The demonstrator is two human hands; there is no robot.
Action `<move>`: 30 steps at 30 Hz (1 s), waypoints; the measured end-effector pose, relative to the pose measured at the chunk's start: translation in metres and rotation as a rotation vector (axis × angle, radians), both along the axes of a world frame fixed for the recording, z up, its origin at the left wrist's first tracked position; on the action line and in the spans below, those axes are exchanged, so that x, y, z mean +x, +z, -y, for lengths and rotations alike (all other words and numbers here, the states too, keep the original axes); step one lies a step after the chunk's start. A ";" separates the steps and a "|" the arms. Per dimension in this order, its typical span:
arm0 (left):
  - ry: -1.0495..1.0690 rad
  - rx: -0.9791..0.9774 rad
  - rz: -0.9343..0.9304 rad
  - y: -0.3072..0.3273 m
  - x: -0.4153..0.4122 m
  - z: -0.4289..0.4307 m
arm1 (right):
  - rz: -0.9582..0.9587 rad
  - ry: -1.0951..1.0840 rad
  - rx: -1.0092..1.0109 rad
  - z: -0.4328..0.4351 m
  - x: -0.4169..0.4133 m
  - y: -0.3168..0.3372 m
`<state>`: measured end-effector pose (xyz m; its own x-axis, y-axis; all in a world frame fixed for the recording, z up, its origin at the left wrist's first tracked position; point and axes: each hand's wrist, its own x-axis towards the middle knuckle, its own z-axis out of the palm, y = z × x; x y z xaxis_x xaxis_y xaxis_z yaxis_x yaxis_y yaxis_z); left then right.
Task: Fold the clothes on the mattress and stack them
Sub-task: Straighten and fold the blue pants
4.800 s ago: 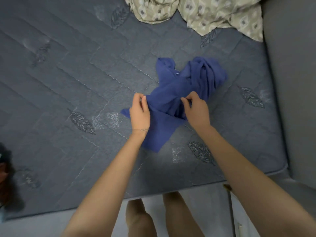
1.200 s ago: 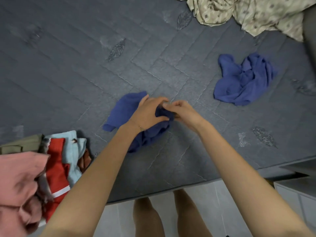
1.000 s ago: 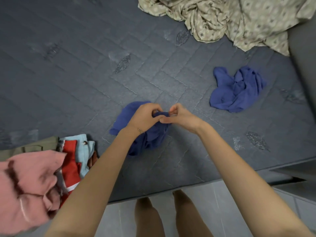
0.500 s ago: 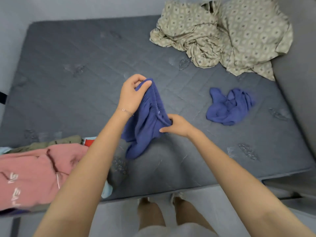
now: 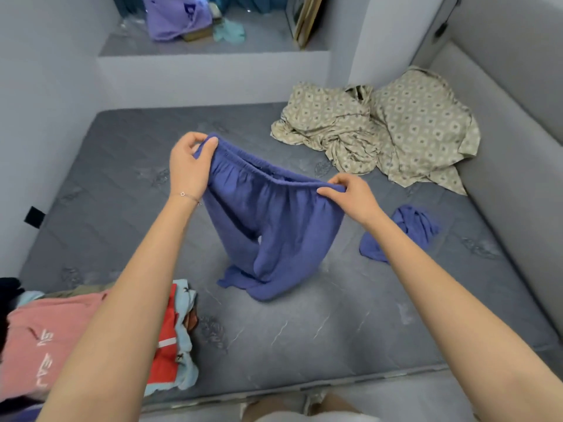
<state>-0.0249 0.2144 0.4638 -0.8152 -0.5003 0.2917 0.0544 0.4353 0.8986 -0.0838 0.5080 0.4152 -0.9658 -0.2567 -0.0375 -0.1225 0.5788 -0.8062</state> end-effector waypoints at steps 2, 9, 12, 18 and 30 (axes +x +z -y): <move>0.022 0.020 -0.034 0.010 0.002 0.005 | -0.041 -0.004 -0.131 -0.001 -0.009 0.028; -0.054 0.116 -0.099 0.043 0.010 0.005 | 0.129 -0.009 -0.608 0.009 -0.013 0.096; -0.108 0.173 -0.092 0.061 0.011 0.004 | 0.189 0.032 -0.767 0.010 -0.014 0.124; -0.129 0.523 -0.054 0.081 0.005 0.006 | 0.427 0.083 -1.012 0.023 -0.023 0.155; 0.097 1.025 0.511 -0.063 0.008 -0.014 | 0.900 -0.254 -0.612 0.042 -0.006 0.018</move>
